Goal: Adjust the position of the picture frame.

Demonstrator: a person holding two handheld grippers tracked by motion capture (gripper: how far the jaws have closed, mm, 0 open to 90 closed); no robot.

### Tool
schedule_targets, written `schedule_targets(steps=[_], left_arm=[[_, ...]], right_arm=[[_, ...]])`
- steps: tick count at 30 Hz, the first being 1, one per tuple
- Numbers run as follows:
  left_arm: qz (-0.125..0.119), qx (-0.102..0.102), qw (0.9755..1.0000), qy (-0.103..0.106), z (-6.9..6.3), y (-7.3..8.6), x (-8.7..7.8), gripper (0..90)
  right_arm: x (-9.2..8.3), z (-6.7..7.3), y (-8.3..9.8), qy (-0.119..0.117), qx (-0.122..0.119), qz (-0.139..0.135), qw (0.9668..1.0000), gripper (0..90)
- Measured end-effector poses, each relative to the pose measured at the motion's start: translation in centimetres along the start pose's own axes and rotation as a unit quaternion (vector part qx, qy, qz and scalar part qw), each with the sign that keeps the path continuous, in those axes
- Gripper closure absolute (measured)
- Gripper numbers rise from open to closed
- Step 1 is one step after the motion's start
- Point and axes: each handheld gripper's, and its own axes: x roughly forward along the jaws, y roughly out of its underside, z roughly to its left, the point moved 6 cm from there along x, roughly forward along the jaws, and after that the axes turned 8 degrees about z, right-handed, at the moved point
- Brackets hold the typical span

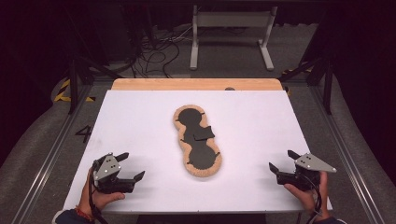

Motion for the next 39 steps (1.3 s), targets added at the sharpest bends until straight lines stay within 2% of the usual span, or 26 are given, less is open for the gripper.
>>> schedule_targets(steps=[7, 9, 11, 12, 13, 15, 16, 17, 19, 20, 24, 25, 27, 29, 30, 32, 35, 37, 38, 39], left_arm=[[0.002, 0.008, 1.0000, 0.001, -0.4, 0.0, -0.1, 16.0], [0.002, 0.009, 1.0000, 0.004, -0.3, 0.0, -0.1, 18.4], [0.005, 0.010, 0.9999, 0.003, -0.2, 0.1, 0.0, 23.4], [0.008, 0.012, 0.9999, -0.003, 0.1, 0.0, 0.0, 26.9], [0.012, 0.005, 0.9999, -0.007, 0.4, -0.1, 0.1, 37.1], [0.010, -0.008, 0.9999, 0.007, 0.9, -0.5, 0.4, 46.7], [0.015, -0.011, 0.9998, 0.008, 1.0, -0.7, 0.6, 54.4], [0.015, -0.010, 0.9998, 0.006, 1.2, -0.9, 0.9, 58.0], [0.018, -0.007, 0.9997, 0.017, 1.3, -1.3, 1.5, 67.5], [0.024, -0.002, 0.9996, 0.012, 1.5, -1.6, 2.0, 70.4], [0.035, -0.007, 0.9992, 0.020, 1.8, -2.7, 3.5, 87.0], [0.036, -0.013, 0.9990, 0.024, 1.8, -3.1, 3.9, 88.8], [0.039, -0.009, 0.9990, 0.020, 1.9, -3.5, 4.3, 89.3], [0.039, -0.006, 0.9990, 0.019, 2.1, -4.5, 5.3, 89.4], [0.038, -0.008, 0.9990, 0.023, 2.1, -4.9, 5.9, 89.5], [0.042, -0.015, 0.9986, 0.030, 2.4, -5.6, 7.2, 89.1], [0.048, -0.028, 0.9979, 0.033, 2.7, -6.8, 9.4, 87.4], [0.049, -0.039, 0.9973, 0.038, 2.6, -7.6, 10.5, 87.3], [0.049, -0.039, 0.9973, 0.038, 2.6, -7.6, 10.5, 87.4], [0.049, -0.037, 0.9975, 0.036, 2.7, -8.4, 11.3, 87.4]], right_arm=[[0.4, 0.2, -0.1, -0.007, 0.006, 0.010, 0.9999, 13.8], [0.7, 0.2, -0.1, -0.017, 0.012, 0.020, 0.9996, 19.8], [1.1, 0.3, -0.3, -0.015, 0.016, 0.026, 0.9994, 25.6], [1.2, 0.3, -0.4, -0.014, 0.017, 0.032, 0.9993, 30.1], [1.5, 0.4, -0.6, -0.015, 0.016, 0.035, 0.9991, 37.0], [2.0, 0.8, -1.1, -0.020, 0.015, 0.045, 0.9987, 46.4], [2.3, 1.1, -1.4, -0.027, 0.012, 0.050, 0.9983, 50.7], [2.6, 1.3, -1.6, -0.032, 0.011, 0.056, 0.9979, 54.7], [3.2, 1.9, -2.0, -0.050, 0.002, 0.058, 0.9971, 63.3], [3.4, 2.1, -2.2, -0.056, -0.001, 0.058, 0.9967, 67.0], [4.7, 3.3, -3.4, -0.077, -0.015, 0.056, 0.9953, 83.6], [5.1, 3.6, -3.8, -0.080, -0.016, 0.056, 0.9951, 86.9], [5.5, 3.9, -4.2, -0.086, -0.017, 0.053, 0.9948, 88.6], [6.5, 4.8, -5.1, -0.092, -0.025, 0.054, 0.9940, 89.9], [7.3, 5.3, -5.5, -0.098, -0.021, 0.056, 0.9934, 90.0], [8.6, 6.6, -6.1, -0.111, -0.020, 0.067, 0.9913, 90.0], [10.3, 9.0, -7.2, -0.122, -0.046, 0.084, 0.9879, 90.0], [11.2, 9.9, -7.4, -0.124, -0.050, 0.098, 0.9863, 90.0], [11.7, 10.1, -7.5, -0.124, -0.048, 0.103, 0.9858, 90.0], [12.2, 10.4, -7.6, -0.127, -0.043, 0.108, 0.9851, 90.0]])
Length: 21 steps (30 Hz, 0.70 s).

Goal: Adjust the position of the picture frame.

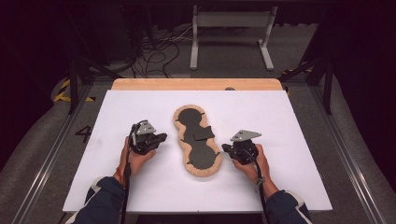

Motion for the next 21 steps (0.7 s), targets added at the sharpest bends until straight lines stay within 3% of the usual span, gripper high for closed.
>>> schedule_targets(steps=[2, 5, 10, 11, 14, 21], left_arm=[[0.002, -0.002, 1.0000, 0.000, 0.3, -0.8, 0.9, 87.7], [0.015, -0.009, 0.9998, 0.003, 0.3, -1.2, 1.7, 88.0], [0.038, 0.011, 0.9992, 0.002, -0.1, -1.5, 2.9, 86.8], [0.046, 0.022, 0.9987, 0.003, -0.2, -1.5, 3.1, 86.6], [0.056, 0.027, 0.9981, 0.004, -0.4, -1.3, 3.6, 87.5], [0.054, 0.022, 0.9981, 0.022, -0.4, -1.1, 3.4, 89.8]], right_arm=[[0.7, 0.1, -0.3, -0.009, 0.008, 0.004, 0.9999, 90.0], [1.3, 0.5, -0.5, -0.013, -0.002, 0.007, 0.9999, 90.0], [1.2, 0.7, -0.4, -0.039, -0.006, 0.011, 0.9992, 90.0], [1.2, 0.9, -0.4, -0.046, -0.011, 0.012, 0.9988, 90.0], [1.2, 1.9, -0.4, -0.062, -0.034, 0.018, 0.9973, 90.0], [1.0, 3.4, -0.3, -0.082, -0.066, 0.026, 0.9940, 90.0]])
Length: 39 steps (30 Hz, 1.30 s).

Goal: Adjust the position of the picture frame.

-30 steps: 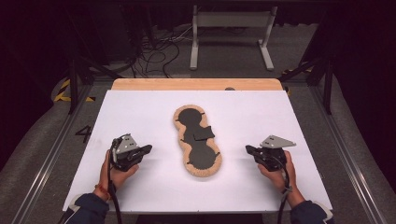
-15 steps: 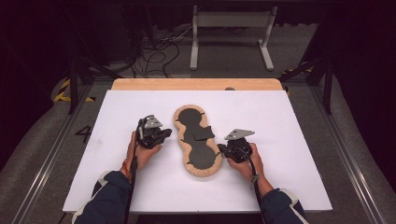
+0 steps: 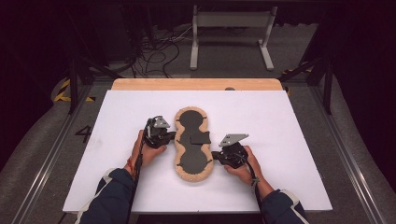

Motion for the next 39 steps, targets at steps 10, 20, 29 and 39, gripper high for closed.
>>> schedule_targets(steps=[10, 20, 29, 39], left_arm=[[0.002, 0.024, 0.9993, 0.030, -0.7, -0.2, 0.1, 90.0], [0.006, 0.057, 0.9961, 0.067, -2.7, -1.3, 1.1, 90.0], [0.004, 0.073, 0.9948, 0.070, -3.8, -2.0, 1.4, 84.9], [-0.037, 0.086, 0.9941, 0.054, -4.1, -1.1, -2.8, 84.2]], right_arm=[[-0.3, 3.2, 0.3, -0.033, -0.043, 0.027, 0.9982, 90.0], [-1.1, 5.3, 1.4, -0.029, -0.058, 0.036, 0.9972, 90.0], [-1.3, 7.0, 1.8, -0.031, -0.072, 0.039, 0.9961, 89.5], [-1.3, 7.1, 2.0, -0.027, -0.065, 0.023, 0.9972, 88.6]])
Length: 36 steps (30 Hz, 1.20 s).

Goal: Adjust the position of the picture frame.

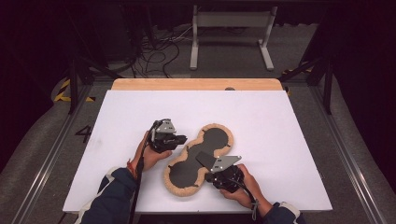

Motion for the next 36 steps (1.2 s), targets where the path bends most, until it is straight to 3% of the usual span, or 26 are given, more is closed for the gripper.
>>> schedule_targets(steps=[4, 8, 11, 13, 16, 19, 22, 23, 25, 26, 28, 30, 31, 33, 36], left_arm=[[0.002, -0.008, 0.9999, -0.014, -0.6, 1.7, -1.7, 83.2], [0.002, -0.033, 0.9988, -0.036, -1.7, 4.7, -3.5, 82.9], [0.004, -0.036, 0.9985, -0.042, -2.5, 5.7, -4.2, 83.1], [0.001, -0.041, 0.9980, -0.047, -3.5, 6.7, -5.1, 83.0], [-0.024, -0.071, 0.9956, -0.057, -4.8, 8.1, -7.1, 82.0], [-0.033, -0.080, 0.9947, -0.055, -5.5, 8.6, -7.8, 81.9], [-0.032, -0.083, 0.9953, -0.038, -7.2, 9.3, -8.2, 81.6], [-0.024, -0.074, 0.9964, -0.034, -8.0, 9.6, -8.2, 81.4], [-0.012, -0.072, 0.9970, -0.023, -9.1, 9.9, -7.9, 81.4], [-0.009, -0.070, 0.9974, -0.017, -9.4, 9.9, -7.7, 81.7], [0.000, -0.061, 0.9981, -0.011, -10.0, 10.0, -7.5, 82.4], [0.010, -0.047, 0.9988, 0.006, -10.9, 10.0, -7.1, 82.6], [0.013, -0.045, 0.9988, 0.011, -11.1, 10.0, -6.9, 82.1], [0.016, -0.040, 0.9985, 0.034, -11.7, 9.8, -6.4, 81.1], [0.030, -0.031, 0.9984, 0.037, -12.2, 9.7, -5.7, 79.3]], right_arm=[[-0.1, 0.1, 0.0, -0.001, -0.013, 0.008, 0.9999, 87.8], [-0.6, -0.2, -0.3, -0.022, -0.024, 0.013, 0.9994, 85.4], [-1.2, -0.9, -0.6, -0.021, -0.019, 0.002, 0.9996, 87.5], [-2.0, -1.5, -0.8, -0.032, -0.013, -0.015, 0.9993, 89.5], [-3.1, -2.1, -1.1, -0.019, -0.019, -0.027, 0.9993, 87.5], [-3.8, -2.8, -1.1, -0.016, -0.010, -0.038, 0.9991, 87.1], [-5.1, -4.7, -1.0, 0.019, 0.003, -0.053, 0.9984, 87.0], [-5.8, -6.7, -0.9, 0.051, 0.025, -0.062, 0.9964, 87.2], [-6.1, -8.7, -0.9, 0.082, 0.047, -0.069, 0.9931, 87.7], [-6.1, -10.1, -0.8, 0.111, 0.062, -0.069, 0.9895, 88.3], [-6.0, -10.9, -0.7, 0.121, 0.071, -0.068, 0.9878, 88.3], [-5.3, -12.9, -0.4, 0.158, 0.083, -0.052, 0.9826, 88.5], [-4.5, -14.5, -0.3, 0.159, 0.109, -0.053, 0.9798, 88.7], [-3.8, -15.9, -0.2, 0.149, 0.143, -0.055, 0.9768, 88.3], [-3.2, -17.0, -0.2, 0.153, 0.161, -0.056, 0.9734, 88.1]])
